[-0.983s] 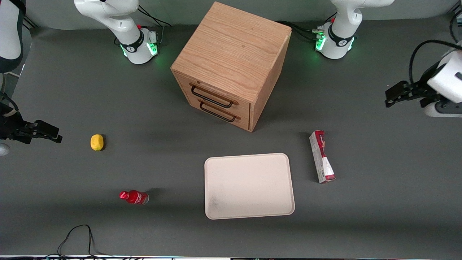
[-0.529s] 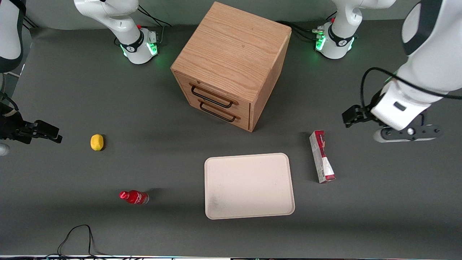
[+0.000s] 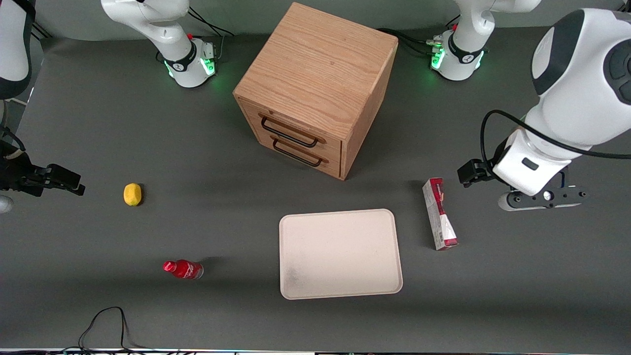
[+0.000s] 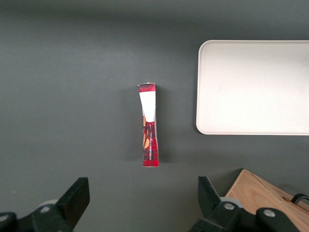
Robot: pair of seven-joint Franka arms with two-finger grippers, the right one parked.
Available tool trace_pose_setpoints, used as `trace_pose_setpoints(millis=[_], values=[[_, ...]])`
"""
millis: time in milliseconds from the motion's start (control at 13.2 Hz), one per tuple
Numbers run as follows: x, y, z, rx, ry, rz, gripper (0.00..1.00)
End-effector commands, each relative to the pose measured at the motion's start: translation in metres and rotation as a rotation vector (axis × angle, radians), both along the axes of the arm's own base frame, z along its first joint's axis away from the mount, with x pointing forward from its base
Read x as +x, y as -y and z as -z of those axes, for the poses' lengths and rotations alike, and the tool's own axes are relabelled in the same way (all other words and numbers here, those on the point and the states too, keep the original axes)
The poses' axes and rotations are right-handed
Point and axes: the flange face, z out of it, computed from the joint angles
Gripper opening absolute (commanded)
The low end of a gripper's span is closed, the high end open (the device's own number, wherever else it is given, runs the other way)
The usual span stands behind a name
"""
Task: Place red cookie box on tray
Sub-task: 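Move the open left gripper down over the red cookie box, then close the left gripper on the top of the cookie box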
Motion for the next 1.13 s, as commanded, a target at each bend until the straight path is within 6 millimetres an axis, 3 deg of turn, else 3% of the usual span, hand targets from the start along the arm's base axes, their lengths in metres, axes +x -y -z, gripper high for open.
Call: trace_pose_setpoints(millis=[0, 680, 1058], values=[[0.016, -0.009, 0.034, 0.009, 0.013, -0.002, 1.00], [0.014, -0.010, 0.225, 0.010, 0.072, 0.025, 1.00], [0.003, -0.011, 0.309, 0.020, 0.065, 0.049, 1.00]])
